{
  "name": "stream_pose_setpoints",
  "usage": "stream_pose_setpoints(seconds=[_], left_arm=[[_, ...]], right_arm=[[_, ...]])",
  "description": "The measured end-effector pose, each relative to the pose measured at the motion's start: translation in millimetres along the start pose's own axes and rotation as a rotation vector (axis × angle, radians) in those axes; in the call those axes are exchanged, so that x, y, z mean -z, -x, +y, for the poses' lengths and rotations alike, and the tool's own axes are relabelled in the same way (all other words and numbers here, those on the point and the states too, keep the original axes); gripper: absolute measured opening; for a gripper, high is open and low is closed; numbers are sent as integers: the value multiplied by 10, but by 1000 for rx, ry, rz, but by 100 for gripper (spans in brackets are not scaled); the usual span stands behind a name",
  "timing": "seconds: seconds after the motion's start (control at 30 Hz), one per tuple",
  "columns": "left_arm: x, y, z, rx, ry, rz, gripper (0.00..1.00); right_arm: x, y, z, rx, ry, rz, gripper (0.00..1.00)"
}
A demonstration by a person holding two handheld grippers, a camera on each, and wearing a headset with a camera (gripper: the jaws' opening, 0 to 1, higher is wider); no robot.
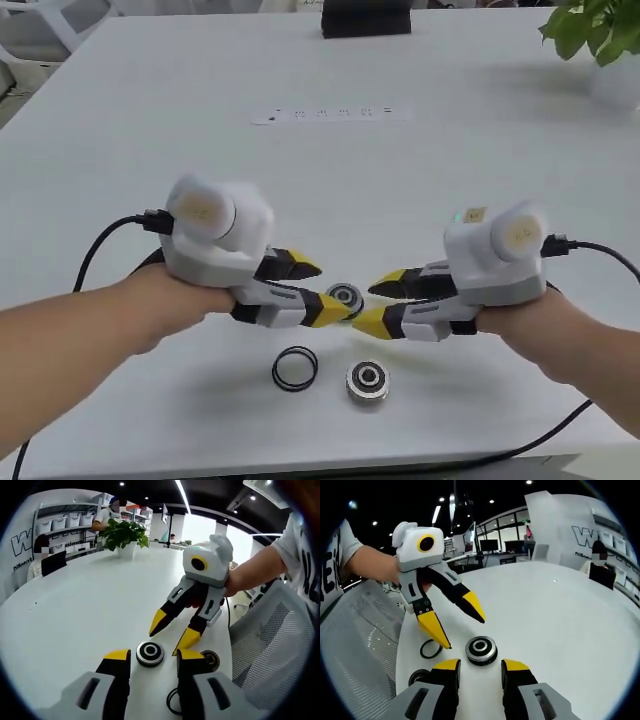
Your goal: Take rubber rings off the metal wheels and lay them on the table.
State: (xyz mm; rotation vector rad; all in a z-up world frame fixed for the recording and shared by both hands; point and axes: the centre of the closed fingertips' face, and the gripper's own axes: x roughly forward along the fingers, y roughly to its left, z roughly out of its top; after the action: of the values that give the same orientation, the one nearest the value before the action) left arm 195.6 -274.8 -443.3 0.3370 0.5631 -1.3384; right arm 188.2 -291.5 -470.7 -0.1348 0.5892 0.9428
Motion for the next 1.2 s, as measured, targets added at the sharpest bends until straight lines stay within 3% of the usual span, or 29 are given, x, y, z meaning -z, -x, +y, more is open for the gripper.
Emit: stream_pose_setpoints(seconds=[0.93,1.2], left_arm=[[61,-177,28,-11,-48,49,12],[73,-193,41,-21,-109,58,9]], right_arm=[[58,40,-8,10,-5,2,30],[39,38,-15,13,-3,-1,30]])
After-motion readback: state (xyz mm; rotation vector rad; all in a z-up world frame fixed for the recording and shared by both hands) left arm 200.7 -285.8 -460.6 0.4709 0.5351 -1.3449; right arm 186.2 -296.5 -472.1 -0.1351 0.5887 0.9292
